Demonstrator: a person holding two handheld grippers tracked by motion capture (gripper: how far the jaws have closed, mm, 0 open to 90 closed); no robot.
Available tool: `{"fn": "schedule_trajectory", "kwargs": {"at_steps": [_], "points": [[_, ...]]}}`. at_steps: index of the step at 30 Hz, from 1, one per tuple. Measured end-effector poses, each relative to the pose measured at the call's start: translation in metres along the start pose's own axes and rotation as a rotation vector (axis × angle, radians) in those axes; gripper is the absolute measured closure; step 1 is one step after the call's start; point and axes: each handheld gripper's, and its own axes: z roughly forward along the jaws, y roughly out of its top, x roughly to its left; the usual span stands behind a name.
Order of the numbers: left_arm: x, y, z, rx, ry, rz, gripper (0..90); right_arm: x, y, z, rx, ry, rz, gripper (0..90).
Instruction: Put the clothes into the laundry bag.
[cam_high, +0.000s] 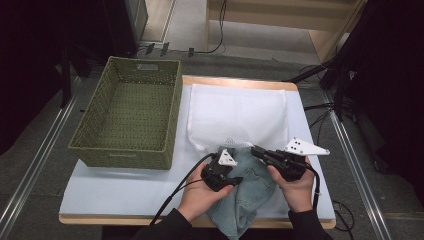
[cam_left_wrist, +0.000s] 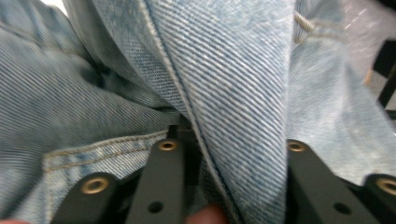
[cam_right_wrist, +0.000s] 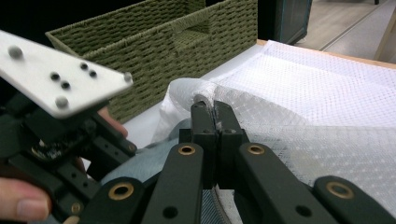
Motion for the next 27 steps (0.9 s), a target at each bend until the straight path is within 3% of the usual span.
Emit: {"fn": "schedule_trajectory", "kwargs": {"at_steps": [2, 5, 8, 10, 12, 13, 14, 16, 18, 19, 21, 23, 25, 27], "points": [[-0.001, 0.003, -0.009, -0.067, 0.018, -0.015, 75.6, 0.005, 0.004, -0.002, -0.004, 0.000, -0.011, 90.0], [0.004, 0.008, -0.025, -0.205, 0.011, -0.088, 75.5, 0.013, 0.011, -0.005, -0.020, -0.002, -0.040, 90.0], [0.008, 0.012, -0.029, -0.270, 0.017, -0.115, 74.9, 0.016, 0.015, -0.009, -0.045, -0.013, -0.039, 90.0], [0.013, 0.013, -0.024, -0.270, 0.051, -0.153, 74.0, 0.015, 0.016, -0.010, -0.050, -0.007, -0.028, 90.0], [0.022, 0.013, -0.007, -0.214, 0.085, -0.169, 72.5, 0.014, 0.014, -0.008, -0.031, -0.010, -0.026, 90.0], [0.030, 0.011, 0.009, -0.131, 0.082, -0.176, 68.9, 0.013, 0.012, -0.006, -0.021, -0.009, -0.027, 90.0], [0.036, 0.007, 0.018, -0.104, 0.056, -0.198, 64.3, 0.012, 0.010, -0.003, -0.010, -0.009, -0.021, 90.0], [0.040, 0.000, 0.023, -0.121, 0.044, -0.203, 55.8, 0.009, 0.007, -0.001, 0.001, -0.018, -0.019, 90.0], [0.037, -0.003, 0.012, -0.156, 0.028, -0.160, 45.5, 0.006, 0.004, -0.002, 0.009, -0.035, -0.018, 90.0], [0.035, -0.003, 0.006, -0.161, 0.030, -0.142, 34.7, 0.002, 0.003, -0.004, 0.005, -0.037, -0.004, 90.0], [0.032, -0.005, -0.012, -0.187, 0.029, -0.110, 29.6, -0.001, 0.003, -0.006, -0.001, -0.042, 0.004, 90.0], [0.031, -0.008, -0.028, -0.203, 0.015, -0.112, 26.1, -0.005, 0.002, -0.007, -0.007, -0.043, 0.012, 90.0], [0.030, -0.014, -0.041, -0.179, 0.034, -0.111, 23.4, -0.005, 0.002, -0.007, -0.005, -0.041, 0.013, 90.0], [0.029, -0.024, -0.047, -0.126, 0.098, -0.110, 18.1, -0.004, 0.001, -0.006, -0.003, -0.042, 0.009, 90.0]]}}
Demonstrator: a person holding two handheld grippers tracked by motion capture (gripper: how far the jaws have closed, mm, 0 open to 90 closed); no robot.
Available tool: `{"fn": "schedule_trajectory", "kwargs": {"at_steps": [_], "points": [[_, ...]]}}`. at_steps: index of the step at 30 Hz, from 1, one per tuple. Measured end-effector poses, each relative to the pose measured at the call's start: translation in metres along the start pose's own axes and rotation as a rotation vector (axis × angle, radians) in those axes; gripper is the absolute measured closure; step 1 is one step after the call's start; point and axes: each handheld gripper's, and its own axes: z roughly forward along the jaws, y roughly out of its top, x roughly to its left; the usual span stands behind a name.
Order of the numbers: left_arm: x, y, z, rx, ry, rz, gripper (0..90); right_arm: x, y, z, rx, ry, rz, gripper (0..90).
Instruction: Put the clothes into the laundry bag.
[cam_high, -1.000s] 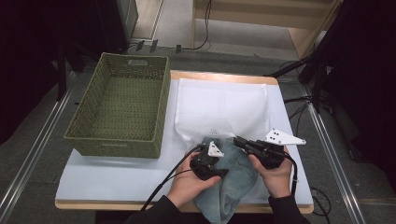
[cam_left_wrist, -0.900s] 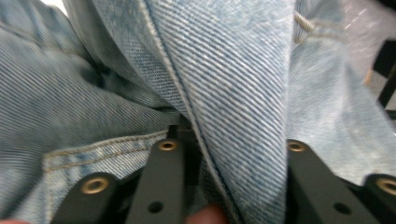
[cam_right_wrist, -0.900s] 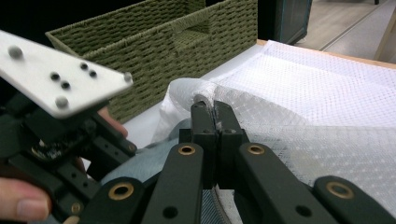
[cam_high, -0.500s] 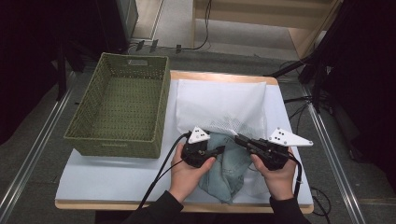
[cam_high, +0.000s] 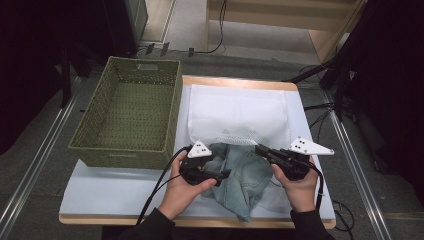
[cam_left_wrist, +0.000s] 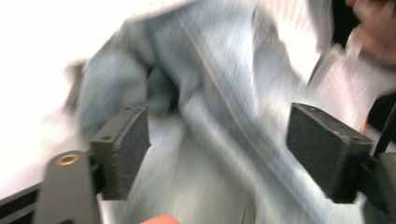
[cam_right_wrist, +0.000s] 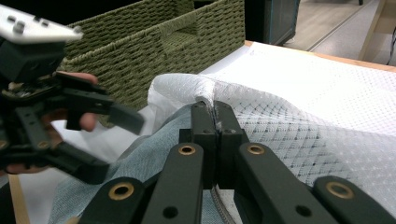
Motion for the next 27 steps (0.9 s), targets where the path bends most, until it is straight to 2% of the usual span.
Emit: {"fn": "schedule_trajectory", "kwargs": {"at_steps": [2, 4, 8, 9, 11, 13, 15, 16, 17, 18, 20, 22, 24, 27], "points": [[0.003, -0.013, -0.005, 0.017, 0.064, -0.015, 13.8, 0.001, 0.000, 0.000, 0.002, -0.002, -0.005, 90.0], [0.006, -0.021, -0.005, 0.019, 0.076, -0.065, 13.6, 0.001, 0.000, 0.001, 0.002, -0.002, -0.003, 90.0], [0.007, -0.025, 0.008, 0.064, 0.051, -0.111, 10.3, 0.003, -0.001, 0.004, 0.010, 0.004, -0.004, 90.0], [0.005, -0.023, 0.013, 0.082, 0.059, -0.104, 9.5, 0.004, -0.002, 0.006, 0.012, 0.008, -0.004, 90.0], [-0.001, -0.021, 0.021, 0.100, 0.049, -0.096, 9.6, 0.006, -0.003, 0.008, 0.018, 0.012, -0.012, 90.0], [-0.007, -0.018, 0.030, 0.112, 0.069, -0.085, 7.0, 0.007, -0.003, 0.010, 0.024, 0.018, -0.011, 90.0], [-0.005, -0.017, 0.038, 0.110, 0.025, -0.108, 4.0, 0.007, -0.004, 0.012, 0.028, 0.022, -0.012, 90.0], [-0.004, -0.017, 0.042, 0.111, 0.021, -0.124, 6.0, 0.007, -0.005, 0.012, 0.030, 0.025, -0.012, 90.0], [-0.005, -0.017, 0.044, 0.106, 0.015, -0.112, 16.8, 0.008, -0.005, 0.013, 0.032, 0.027, -0.013, 90.0], [-0.006, -0.016, 0.044, 0.086, 0.013, -0.078, 35.2, 0.009, -0.006, 0.015, 0.036, 0.031, -0.016, 90.0], [-0.009, -0.014, 0.037, 0.029, 0.024, -0.058, 70.7, 0.013, -0.006, 0.017, 0.037, 0.039, -0.023, 90.0], [-0.015, -0.012, 0.033, -0.010, 0.015, -0.007, 79.7, 0.016, -0.005, 0.018, 0.031, 0.046, -0.030, 90.0], [-0.026, -0.009, 0.033, -0.029, -0.041, 0.092, 81.4, 0.018, -0.004, 0.018, 0.022, 0.052, -0.030, 90.0], [-0.038, -0.006, 0.035, -0.051, -0.099, 0.171, 81.8, 0.020, -0.001, 0.018, 0.003, 0.071, -0.019, 90.0]]}}
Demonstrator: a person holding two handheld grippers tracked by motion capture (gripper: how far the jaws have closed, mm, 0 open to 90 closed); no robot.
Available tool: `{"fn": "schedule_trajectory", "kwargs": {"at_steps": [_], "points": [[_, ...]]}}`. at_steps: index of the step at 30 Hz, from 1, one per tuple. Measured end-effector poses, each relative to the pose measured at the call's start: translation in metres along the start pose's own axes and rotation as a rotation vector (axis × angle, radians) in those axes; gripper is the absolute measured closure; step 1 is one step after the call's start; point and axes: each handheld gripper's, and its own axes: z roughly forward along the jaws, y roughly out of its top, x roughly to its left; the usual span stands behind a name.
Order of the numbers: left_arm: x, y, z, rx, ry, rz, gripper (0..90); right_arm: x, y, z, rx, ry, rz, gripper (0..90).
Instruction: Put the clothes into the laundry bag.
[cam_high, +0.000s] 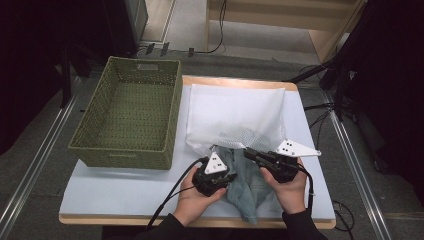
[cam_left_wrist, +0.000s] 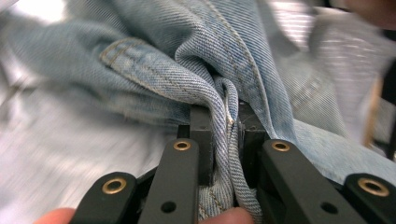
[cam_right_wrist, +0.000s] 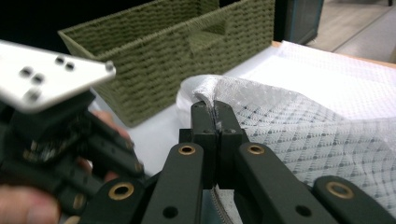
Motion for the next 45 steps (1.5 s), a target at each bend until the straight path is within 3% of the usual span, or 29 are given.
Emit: {"fn": "schedule_trajectory", "kwargs": {"at_steps": [2, 6, 10, 12, 13, 14, 15, 17, 21, 23, 25, 27, 30, 33, 34, 36, 37, 39, 41, 45], "points": [[-0.006, 0.005, 0.004, -0.016, -0.006, 0.041, 81.8, 0.003, 0.002, 0.001, -0.009, 0.014, -0.003, 90.0], [-0.001, 0.018, 0.008, -0.063, 0.046, 0.010, 81.8, 0.012, 0.008, -0.002, -0.031, 0.041, -0.025, 90.0], [0.014, 0.035, 0.000, -0.171, 0.120, 0.000, 81.9, 0.015, 0.013, -0.011, -0.058, 0.042, -0.035, 90.0], [0.025, 0.038, 0.003, -0.152, 0.160, -0.005, 81.6, 0.013, 0.015, -0.015, -0.066, 0.036, -0.033, 90.0], [0.029, 0.037, 0.007, -0.130, 0.174, -0.026, 81.2, 0.010, 0.014, -0.016, -0.069, 0.032, -0.025, 90.0], [0.037, 0.032, 0.014, -0.073, 0.195, -0.069, 80.7, 0.008, 0.014, -0.017, -0.071, 0.028, -0.019, 90.0], [0.043, 0.026, 0.021, -0.022, 0.194, -0.106, 79.5, 0.005, 0.013, -0.017, -0.066, 0.023, -0.008, 90.0], [0.048, 0.014, 0.031, 0.039, 0.163, -0.126, 75.0, 0.003, 0.010, -0.016, -0.051, 0.009, -0.003, 90.0], [0.045, 0.006, 0.018, -0.017, 0.099, -0.124, 53.8, -0.001, 0.007, -0.014, -0.035, -0.009, -0.004, 90.0], [0.041, 0.005, 0.008, -0.037, 0.094, -0.109, 39.2, -0.003, 0.006, -0.015, -0.033, -0.012, 0.001, 90.0], [0.036, 0.001, -0.002, -0.047, 0.070, -0.103, 31.3, -0.005, 0.005, -0.015, -0.030, -0.014, 0.005, 90.0], [0.031, -0.006, -0.010, -0.020, 0.057, -0.075, 24.4, -0.007, 0.004, -0.014, -0.029, -0.017, 0.009, 90.0], [0.033, -0.014, -0.017, 0.011, 0.078, -0.083, 22.7, -0.007, 0.002, -0.012, -0.019, -0.019, 0.013, 90.0], [0.035, -0.018, -0.018, 0.039, 0.086, -0.098, 27.8, -0.006, 0.001, -0.009, -0.013, -0.017, 0.006, 90.0], [0.033, -0.018, -0.017, 0.045, 0.106, -0.089, 32.0, -0.004, 0.002, -0.008, -0.009, -0.016, 0.008, 90.0], [0.029, -0.015, -0.013, 0.070, 0.173, -0.052, 48.2, -0.002, 0.002, -0.006, -0.010, -0.012, 0.005, 90.0], [0.026, -0.014, -0.011, 0.068, 0.187, -0.041, 51.9, -0.002, 0.002, -0.006, -0.008, -0.011, 0.003, 90.0], [0.022, -0.010, -0.007, 0.069, 0.205, -0.007, 67.6, 0.000, 0.001, -0.005, -0.007, -0.007, 0.005, 90.0], [0.021, -0.006, -0.003, 0.073, 0.195, -0.013, 78.9, 0.001, 0.001, -0.003, -0.005, -0.005, -0.003, 90.0], [0.016, 0.009, 0.002, 0.006, 0.177, 0.000, 81.9, 0.006, 0.001, 0.000, -0.006, 0.010, -0.010, 90.0]]}}
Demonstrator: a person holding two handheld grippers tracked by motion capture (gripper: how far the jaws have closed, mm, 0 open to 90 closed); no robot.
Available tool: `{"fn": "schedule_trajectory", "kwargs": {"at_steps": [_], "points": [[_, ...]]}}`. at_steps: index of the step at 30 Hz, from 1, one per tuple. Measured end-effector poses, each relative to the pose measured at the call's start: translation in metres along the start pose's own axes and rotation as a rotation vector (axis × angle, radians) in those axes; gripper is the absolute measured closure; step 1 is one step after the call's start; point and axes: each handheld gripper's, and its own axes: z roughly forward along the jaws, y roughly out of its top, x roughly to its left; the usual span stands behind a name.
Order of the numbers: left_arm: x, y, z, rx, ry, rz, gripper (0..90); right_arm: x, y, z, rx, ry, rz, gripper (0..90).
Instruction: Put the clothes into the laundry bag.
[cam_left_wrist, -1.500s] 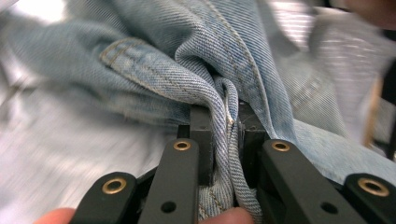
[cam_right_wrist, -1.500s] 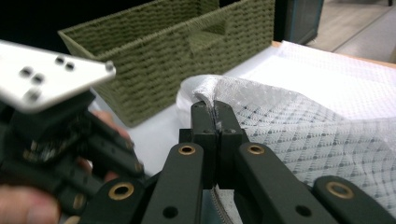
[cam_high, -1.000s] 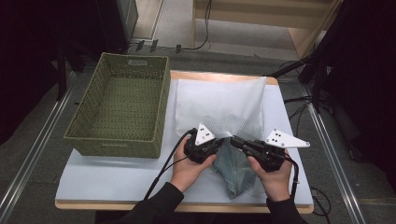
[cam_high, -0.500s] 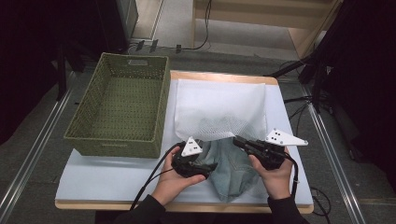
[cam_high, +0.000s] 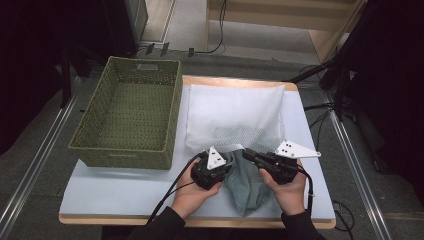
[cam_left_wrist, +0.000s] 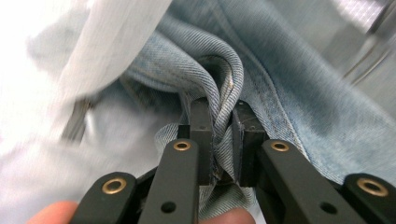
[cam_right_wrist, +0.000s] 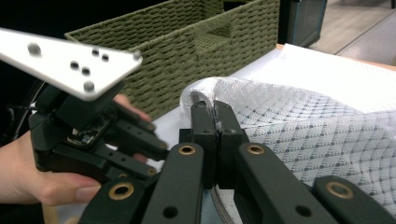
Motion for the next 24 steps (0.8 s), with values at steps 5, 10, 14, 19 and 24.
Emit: {"fn": "schedule_trajectory", "kwargs": {"at_steps": [5, 10, 14, 19, 24], "points": [[-0.001, 0.014, 0.000, -0.259, 0.026, -0.006, 81.9, 0.004, 0.004, -0.002, -0.020, 0.016, -0.003, 90.0], [0.014, 0.004, 0.041, -0.076, 0.126, -0.070, 79.0, 0.001, 0.004, -0.007, -0.028, 0.016, 0.013, 90.0], [0.020, 0.001, 0.036, -0.065, 0.066, -0.099, 62.1, -0.004, 0.001, -0.007, -0.020, 0.003, 0.016, 90.0], [0.023, 0.003, 0.009, -0.052, -0.034, -0.073, 32.7, -0.011, -0.002, -0.007, -0.016, -0.012, 0.035, 90.0], [0.028, -0.007, -0.023, -0.024, -0.090, -0.090, 19.4, -0.015, -0.002, -0.010, -0.016, -0.031, 0.038, 90.0]]}}
